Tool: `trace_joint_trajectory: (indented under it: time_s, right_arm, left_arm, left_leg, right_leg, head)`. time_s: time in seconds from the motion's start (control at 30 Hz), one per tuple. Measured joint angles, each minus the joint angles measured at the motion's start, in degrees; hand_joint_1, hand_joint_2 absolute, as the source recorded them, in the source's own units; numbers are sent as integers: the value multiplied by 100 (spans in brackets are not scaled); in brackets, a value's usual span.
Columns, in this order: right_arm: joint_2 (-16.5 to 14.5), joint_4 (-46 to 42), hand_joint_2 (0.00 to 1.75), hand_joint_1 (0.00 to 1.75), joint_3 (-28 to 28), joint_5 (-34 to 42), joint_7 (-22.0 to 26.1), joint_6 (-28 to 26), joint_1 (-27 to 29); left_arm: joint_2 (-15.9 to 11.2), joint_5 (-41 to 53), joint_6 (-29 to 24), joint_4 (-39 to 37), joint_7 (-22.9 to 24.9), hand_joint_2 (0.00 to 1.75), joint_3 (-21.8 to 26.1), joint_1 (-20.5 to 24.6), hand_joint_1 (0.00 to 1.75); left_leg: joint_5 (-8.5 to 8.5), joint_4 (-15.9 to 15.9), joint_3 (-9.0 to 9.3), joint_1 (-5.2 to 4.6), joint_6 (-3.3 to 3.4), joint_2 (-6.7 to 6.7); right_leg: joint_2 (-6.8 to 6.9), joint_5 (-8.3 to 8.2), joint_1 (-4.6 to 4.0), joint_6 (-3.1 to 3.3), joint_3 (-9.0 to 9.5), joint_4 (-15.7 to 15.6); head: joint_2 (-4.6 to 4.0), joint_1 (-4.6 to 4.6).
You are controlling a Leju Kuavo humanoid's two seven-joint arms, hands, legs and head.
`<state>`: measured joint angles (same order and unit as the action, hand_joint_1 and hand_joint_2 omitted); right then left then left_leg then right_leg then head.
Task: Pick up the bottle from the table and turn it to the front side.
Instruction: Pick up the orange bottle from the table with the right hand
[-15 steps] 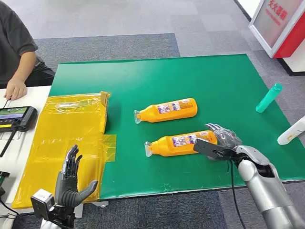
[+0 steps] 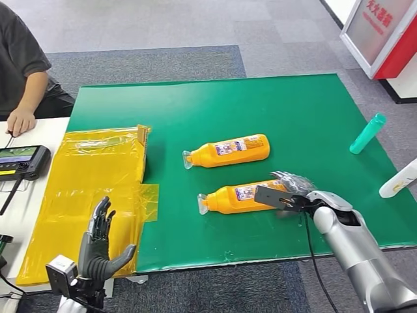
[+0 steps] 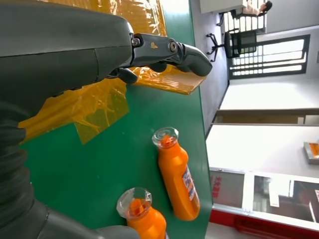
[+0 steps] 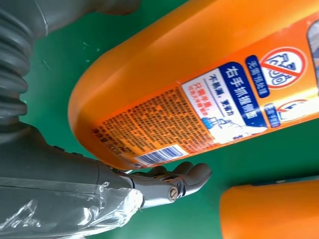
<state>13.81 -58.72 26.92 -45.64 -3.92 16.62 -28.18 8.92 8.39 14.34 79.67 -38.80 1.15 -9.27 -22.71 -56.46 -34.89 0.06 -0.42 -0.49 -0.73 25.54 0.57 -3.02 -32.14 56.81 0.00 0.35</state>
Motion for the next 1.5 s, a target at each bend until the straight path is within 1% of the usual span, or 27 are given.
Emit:
trace_joint_trajectory:
  time_s: [0.4,0.43,0.47,0.53,0.57,0.6,0.77,0.83,0.9,1.03,1.13,1.27,1.33,1.5]
  right_arm:
    - [-96,553,175,0,301,10,-62,42,-359]
    - [-99,593,175,8,327,12,-62,54,-382]
    - [-101,636,175,44,356,14,-62,64,-405]
    - [-102,728,175,131,419,23,-52,83,-458]
    - [-102,774,175,167,448,28,-42,90,-486]
    - [-102,817,175,175,477,33,-29,97,-513]
    - [-74,932,175,175,580,94,59,112,-579]
    - [8,864,175,175,596,181,82,74,-509]
    - [166,660,175,175,601,300,92,-2,-340]
    - [534,-16,175,175,509,478,97,-349,224]
    - [668,-685,175,175,297,447,119,-786,836]
    - [636,-1696,175,175,-31,204,344,-1316,1774]
    - [574,-2168,175,175,-174,101,453,-1469,2146]
    - [427,-2882,175,175,-398,25,723,-1640,2628]
  left_arm:
    - [-19,-49,-82,-67,-1,175,-76,26,0]
    - [-21,-51,-85,-69,-1,175,-81,27,0]
    - [-23,-52,-86,-71,-1,175,-84,28,0]
    - [-27,-61,-87,-76,0,175,-89,34,0]
    - [-30,-69,-87,-78,0,175,-92,38,0]
    - [-34,-76,-88,-79,0,175,-95,42,0]
    - [-56,-75,-101,-84,-1,175,-117,60,0]
    - [-59,-43,-129,-83,-1,175,-151,52,0]
    - [-58,9,-201,-82,-1,175,-209,31,0]
    - [-39,73,-377,-79,-2,175,-341,-31,0]
    - [-12,76,-433,-73,-1,175,-380,-93,0]
    - [58,202,-467,-74,-2,175,-361,-157,0]
    - [111,264,-483,-75,-2,175,-351,-171,0]
    - [210,340,-418,-75,-2,175,-336,-165,0]
  left_leg:
    - [0,0,1,0,0,0]
    - [0,0,1,0,0,0]
    - [0,0,1,0,0,0]
    - [0,0,2,0,0,0]
    - [0,0,4,1,0,0]
    - [0,0,6,1,0,0]
    - [0,0,23,1,0,1]
    - [-1,0,31,1,0,-1]
    - [-2,0,36,1,1,-5]
    - [-6,0,36,-1,4,-7]
    - [-9,0,34,-2,2,-8]
    - [-11,6,28,-1,-2,-11]
    - [-12,12,28,0,-5,-11]
    - [-12,14,28,0,-7,-11]
  right_leg:
    - [0,0,0,0,0,0]
    - [0,0,0,0,0,0]
    - [0,0,0,0,0,0]
    - [0,0,0,0,0,0]
    - [0,0,0,0,1,0]
    - [-1,0,0,0,2,0]
    - [-1,0,0,1,12,0]
    - [1,2,0,1,14,-1]
    - [5,4,0,0,20,-2]
    - [7,5,1,0,35,-3]
    - [6,5,1,0,34,-3]
    - [8,9,-1,6,27,-2]
    - [8,12,-1,10,23,-2]
    - [8,14,-1,13,20,-2]
  head:
    - [0,1]
    - [0,1]
    - [0,1]
    - [0,0]
    - [0,1]
    - [0,0]
    - [0,-1]
    - [0,0]
    - [0,0]
    - [0,2]
    - [0,2]
    - [0,0]
    - [0,-1]
    - [0,1]
